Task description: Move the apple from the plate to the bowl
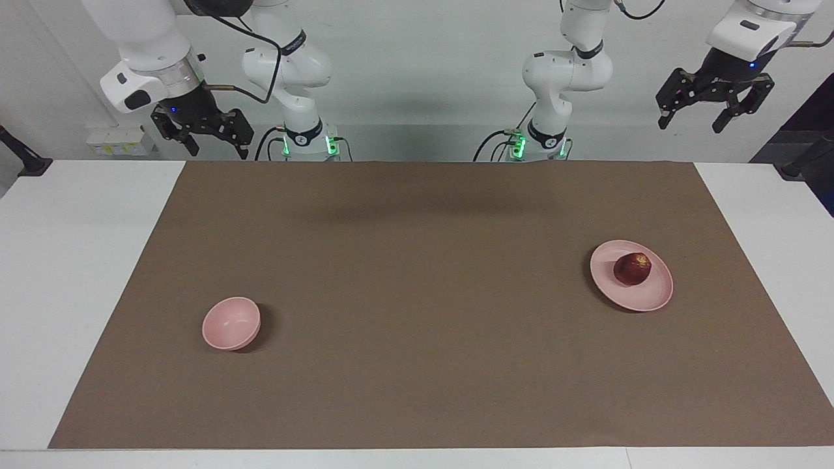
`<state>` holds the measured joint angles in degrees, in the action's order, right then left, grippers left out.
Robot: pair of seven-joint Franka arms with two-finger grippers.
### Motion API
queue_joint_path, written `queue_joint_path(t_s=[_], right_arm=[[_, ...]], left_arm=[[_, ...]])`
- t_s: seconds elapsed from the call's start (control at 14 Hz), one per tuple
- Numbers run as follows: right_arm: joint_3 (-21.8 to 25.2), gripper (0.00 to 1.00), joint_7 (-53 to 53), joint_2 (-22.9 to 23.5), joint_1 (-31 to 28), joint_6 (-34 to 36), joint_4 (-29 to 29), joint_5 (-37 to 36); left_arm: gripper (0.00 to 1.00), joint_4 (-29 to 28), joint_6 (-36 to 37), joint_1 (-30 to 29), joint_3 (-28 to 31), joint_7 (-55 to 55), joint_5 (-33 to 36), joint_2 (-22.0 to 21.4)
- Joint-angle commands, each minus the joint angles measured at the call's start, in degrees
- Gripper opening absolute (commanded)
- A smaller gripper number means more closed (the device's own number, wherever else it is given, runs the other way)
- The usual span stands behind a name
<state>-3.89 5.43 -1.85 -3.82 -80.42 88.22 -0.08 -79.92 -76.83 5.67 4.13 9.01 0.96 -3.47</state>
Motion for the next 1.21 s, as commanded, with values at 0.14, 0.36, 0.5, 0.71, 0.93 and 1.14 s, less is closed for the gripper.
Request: queue_joint_path(t_s=[0.14,0.36,0.5,0.71,0.93,1.14], right_arm=[[-0.2,1.00,1.2,-2.4,0.2,-0.2,3.0,1.5],[-0.2,1.00,1.1,-2.5,0.2,-0.2,3.1,1.5],[-0.2,1.00,1.1,-2.5,0.2,-0.2,3.1,1.4],[-0.2,1.00,1.0,-2.5,0.2,-0.2,3.2,1.5],[-0.2,1.00,1.0,-2.8,0.2,-0.2,3.8,1.5],[-0.2,1.00,1.0,-3.3,0.2,-0.2,4.3,1.5]], left_arm=[[1.00,-0.7,0.5,0.0,0.1,-0.6,0.1,-0.9],[1.00,-0.7,1.2,0.5,0.0,-0.8,0.0,-1.0],[1.00,-0.7,1.0,0.5,-0.2,-1.0,0.0,-1.0],[1.00,-4.4,-2.6,0.2,0.1,0.0,-0.5,-2.2],[1.00,-13.3,-11.3,-0.5,0.3,0.8,-0.7,-2.2],[1.00,-23.6,-19.8,-2.2,0.3,5.6,-0.7,-3.3]])
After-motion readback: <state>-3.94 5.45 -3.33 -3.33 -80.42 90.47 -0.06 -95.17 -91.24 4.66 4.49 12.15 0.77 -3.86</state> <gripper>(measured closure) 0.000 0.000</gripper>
